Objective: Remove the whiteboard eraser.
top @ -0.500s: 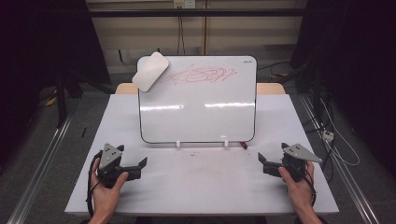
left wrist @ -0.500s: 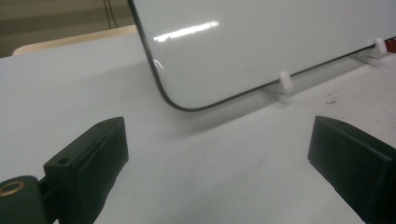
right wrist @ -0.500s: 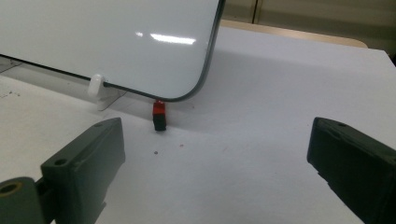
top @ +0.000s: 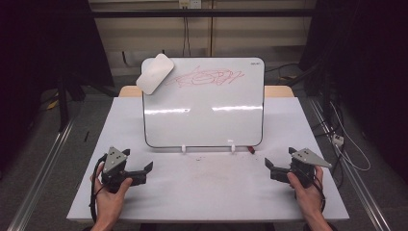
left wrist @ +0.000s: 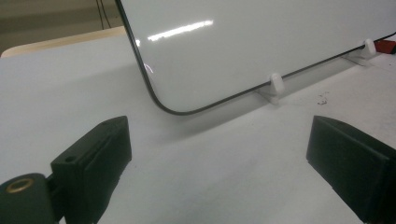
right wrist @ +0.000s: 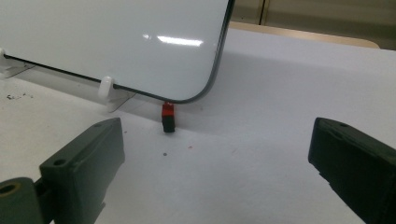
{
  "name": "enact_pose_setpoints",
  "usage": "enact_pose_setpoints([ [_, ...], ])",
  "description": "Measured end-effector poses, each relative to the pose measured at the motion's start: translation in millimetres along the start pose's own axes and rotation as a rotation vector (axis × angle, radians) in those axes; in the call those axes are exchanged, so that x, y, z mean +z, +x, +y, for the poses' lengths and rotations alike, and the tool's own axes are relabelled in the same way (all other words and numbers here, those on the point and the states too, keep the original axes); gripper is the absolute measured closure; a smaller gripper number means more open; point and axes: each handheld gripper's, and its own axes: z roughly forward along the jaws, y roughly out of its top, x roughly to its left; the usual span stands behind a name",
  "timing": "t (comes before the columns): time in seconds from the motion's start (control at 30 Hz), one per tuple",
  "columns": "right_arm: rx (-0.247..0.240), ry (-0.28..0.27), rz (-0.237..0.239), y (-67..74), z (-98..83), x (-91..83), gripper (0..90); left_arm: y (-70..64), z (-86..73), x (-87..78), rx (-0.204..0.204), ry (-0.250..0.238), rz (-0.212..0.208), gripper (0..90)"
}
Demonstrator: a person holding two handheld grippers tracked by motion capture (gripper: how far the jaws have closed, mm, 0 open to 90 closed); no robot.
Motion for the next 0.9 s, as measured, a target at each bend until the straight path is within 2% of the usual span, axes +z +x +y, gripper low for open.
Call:
enact_pose_setpoints([
  [0.07, 0.000, -0.001, 0.001, -0.1, -0.1, -0.2, 3.5, 0.3, 0.1, 0.8, -0.011, -0.007, 0.001, 6.6],
  [0.3, 0.012, 0.000, -0.001, -1.3, -0.9, -1.3, 3.5, 3.4, 6.6, 3.7, 0.006, -0.013, 0.011, 6.3],
  [0.37, 0.010, -0.001, -0.001, -1.3, -1.0, -1.0, 3.5, 3.7, 9.6, 4.9, 0.014, -0.012, 0.007, 6.6],
  [0.4, 0.010, -0.002, 0.000, -1.3, -1.0, -0.8, 3.5, 5.4, 15.0, 5.7, 0.028, -0.008, -0.014, 7.0],
  [0.43, 0.011, 0.000, 0.002, -1.1, -1.1, -0.6, 3.5, 5.9, 17.5, 6.3, 0.023, -0.020, -0.013, 7.1],
  [0.63, 0.010, 0.005, 0.008, -0.6, -1.3, 0.4, 3.6, 10.9, 31.8, 8.8, 0.058, -0.029, -0.009, 7.3],
  [0.67, 0.009, 0.004, 0.008, -0.6, -1.2, 0.6, 3.6, 11.2, 38.1, 8.4, 0.072, -0.010, -0.024, 7.5],
  [0.7, 0.007, 0.004, 0.006, -0.5, -1.1, 0.9, 3.6, 11.2, 38.1, 8.4, 0.072, -0.010, -0.024, 7.8],
  [0.73, 0.009, 0.007, 0.006, -0.2, -1.0, 1.2, 3.7, 10.8, 44.9, 7.8, 0.091, -0.005, -0.024, 8.0],
  [0.87, 0.001, 0.005, 0.008, 1.8, -0.7, 1.8, 3.7, 9.5, 55.6, 7.4, 0.113, -0.023, -0.019, 8.3],
  [0.9, 0.003, 0.008, 0.011, 2.1, -0.8, 1.8, 3.7, 10.2, 63.1, 6.7, 0.137, -0.035, -0.031, 6.8],
])
